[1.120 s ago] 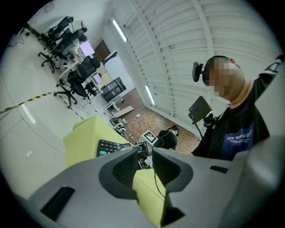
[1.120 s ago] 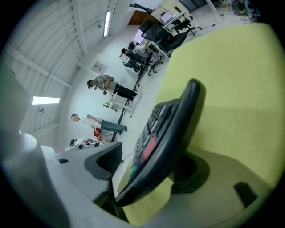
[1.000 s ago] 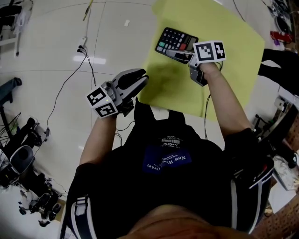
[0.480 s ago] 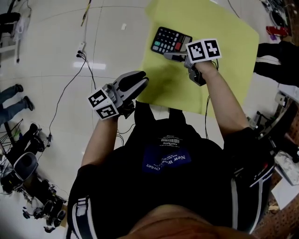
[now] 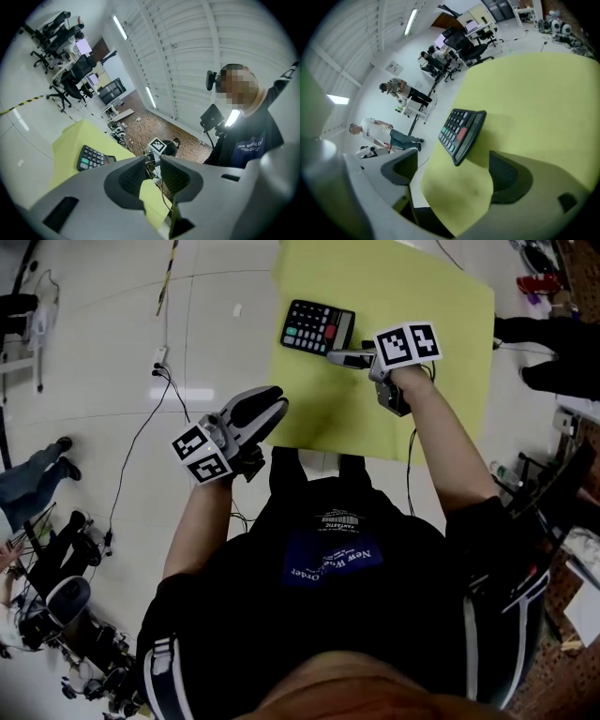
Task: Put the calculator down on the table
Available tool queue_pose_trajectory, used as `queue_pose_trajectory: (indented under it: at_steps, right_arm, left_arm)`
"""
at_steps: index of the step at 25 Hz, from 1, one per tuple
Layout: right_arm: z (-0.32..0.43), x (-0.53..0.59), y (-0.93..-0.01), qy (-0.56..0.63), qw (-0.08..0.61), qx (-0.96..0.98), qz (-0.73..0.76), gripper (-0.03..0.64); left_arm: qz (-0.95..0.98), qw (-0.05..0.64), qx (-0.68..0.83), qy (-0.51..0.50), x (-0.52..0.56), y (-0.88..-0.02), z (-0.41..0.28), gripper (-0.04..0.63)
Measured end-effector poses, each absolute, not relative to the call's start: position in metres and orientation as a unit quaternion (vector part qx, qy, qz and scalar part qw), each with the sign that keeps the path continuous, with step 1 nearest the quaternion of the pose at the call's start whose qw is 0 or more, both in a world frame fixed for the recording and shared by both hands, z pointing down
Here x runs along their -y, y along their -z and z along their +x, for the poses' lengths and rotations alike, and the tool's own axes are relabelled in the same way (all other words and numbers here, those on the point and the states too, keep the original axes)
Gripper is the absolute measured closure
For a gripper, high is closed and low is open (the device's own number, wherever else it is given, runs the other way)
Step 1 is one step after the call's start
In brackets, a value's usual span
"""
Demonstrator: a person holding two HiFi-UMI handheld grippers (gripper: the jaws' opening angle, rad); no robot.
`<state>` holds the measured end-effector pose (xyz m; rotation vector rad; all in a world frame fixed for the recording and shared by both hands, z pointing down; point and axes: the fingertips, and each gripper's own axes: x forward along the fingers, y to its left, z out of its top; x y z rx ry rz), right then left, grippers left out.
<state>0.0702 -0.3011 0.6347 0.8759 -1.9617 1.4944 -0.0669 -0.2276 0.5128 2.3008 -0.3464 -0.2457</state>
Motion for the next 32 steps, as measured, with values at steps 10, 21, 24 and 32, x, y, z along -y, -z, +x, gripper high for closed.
queue_pose_trajectory:
  at_steps: [10, 21, 24, 32]
  right_arm:
    - [0.152, 0.290, -0.440, -0.413, 0.044, 0.838, 0.354, 0.478]
    - [0.198, 0.207, -0.297, -0.230, 0.000, 0.894, 0.385, 0.629]
    - [0.215, 0.201, -0.291, -0.231, -0.018, 0.883, 0.407, 0.629]
    - [0.242, 0.201, -0.311, -0.248, -0.042, 0.872, 0.419, 0.630]
  left_arm:
    - [0.939, 0.320, 0.082, 0.101, 0.238, -0.399, -0.008, 0.489]
    - [0.963, 0.243, 0.049, 0.102, 0.213, -0.303, 0.036, 0.489]
    - [0.966, 0.236, 0.045, 0.099, 0.212, -0.294, 0.041, 0.489]
    - [0.966, 0.238, 0.049, 0.090, 0.209, -0.301, 0.057, 0.489]
